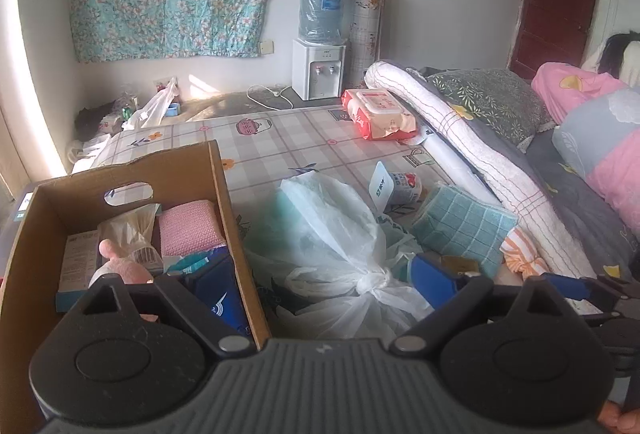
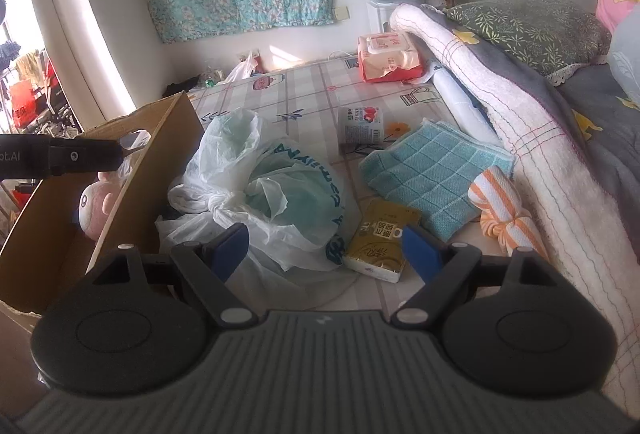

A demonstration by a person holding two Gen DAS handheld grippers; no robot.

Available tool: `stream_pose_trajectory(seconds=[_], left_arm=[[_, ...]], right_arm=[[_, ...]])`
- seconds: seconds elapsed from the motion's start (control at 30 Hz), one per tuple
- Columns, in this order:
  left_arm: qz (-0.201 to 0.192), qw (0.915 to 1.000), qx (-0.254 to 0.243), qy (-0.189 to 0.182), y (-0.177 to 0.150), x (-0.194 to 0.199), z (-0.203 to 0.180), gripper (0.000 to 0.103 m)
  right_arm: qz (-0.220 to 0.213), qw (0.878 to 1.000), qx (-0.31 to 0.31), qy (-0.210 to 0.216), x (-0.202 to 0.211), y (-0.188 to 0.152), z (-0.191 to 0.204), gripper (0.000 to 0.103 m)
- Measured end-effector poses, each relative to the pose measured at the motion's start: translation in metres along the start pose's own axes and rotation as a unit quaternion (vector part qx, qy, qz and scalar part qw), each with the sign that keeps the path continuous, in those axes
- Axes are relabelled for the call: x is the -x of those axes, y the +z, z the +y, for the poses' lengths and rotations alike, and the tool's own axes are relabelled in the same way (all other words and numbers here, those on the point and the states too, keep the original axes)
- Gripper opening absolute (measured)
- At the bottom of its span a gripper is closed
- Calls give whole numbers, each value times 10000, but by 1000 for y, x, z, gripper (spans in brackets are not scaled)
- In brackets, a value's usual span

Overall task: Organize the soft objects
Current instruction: 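Move both tools back toward the remaining items on the bed, then grasp the blue checked towel edge with the right gripper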

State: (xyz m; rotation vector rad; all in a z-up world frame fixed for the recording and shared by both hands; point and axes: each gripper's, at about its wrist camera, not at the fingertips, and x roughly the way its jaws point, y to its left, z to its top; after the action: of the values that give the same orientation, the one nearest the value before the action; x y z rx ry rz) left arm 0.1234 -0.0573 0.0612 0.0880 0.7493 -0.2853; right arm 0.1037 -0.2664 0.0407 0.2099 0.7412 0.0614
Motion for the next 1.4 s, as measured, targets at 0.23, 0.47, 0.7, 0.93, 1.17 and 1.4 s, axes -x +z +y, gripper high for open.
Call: stream_pose_trajectory(seconds=[0.23,0.47,0.7,0.93,1.17,1.4], left_arm=[[369,9973,-368,-510,41,-39,-25,96],[1088,9874,-437,-1065,66,-105,-65,88],[1725,9764,-202,-1281,70,-164,-83,59],[1794,9735,-223,-1401,67,-171,-80,53],[1684,9737,-168,-1524,70,-162,-69,53],[1391,9776,-66,-1578,73,-134,-54,53]], right_arm=[[-81,9990,-198,-388,-9,1,-29,84],[-100,9969,-559,-540,-19,5,-58,83],[87,9860,-1593,-474,-53,5,-93,53],[433,9716,-2197,-766,-103,4,-113,45],[530,9687,-2152,-1119,-142,5,-106,45],[379,9733,-2095,-855,-155,12,-103,6]])
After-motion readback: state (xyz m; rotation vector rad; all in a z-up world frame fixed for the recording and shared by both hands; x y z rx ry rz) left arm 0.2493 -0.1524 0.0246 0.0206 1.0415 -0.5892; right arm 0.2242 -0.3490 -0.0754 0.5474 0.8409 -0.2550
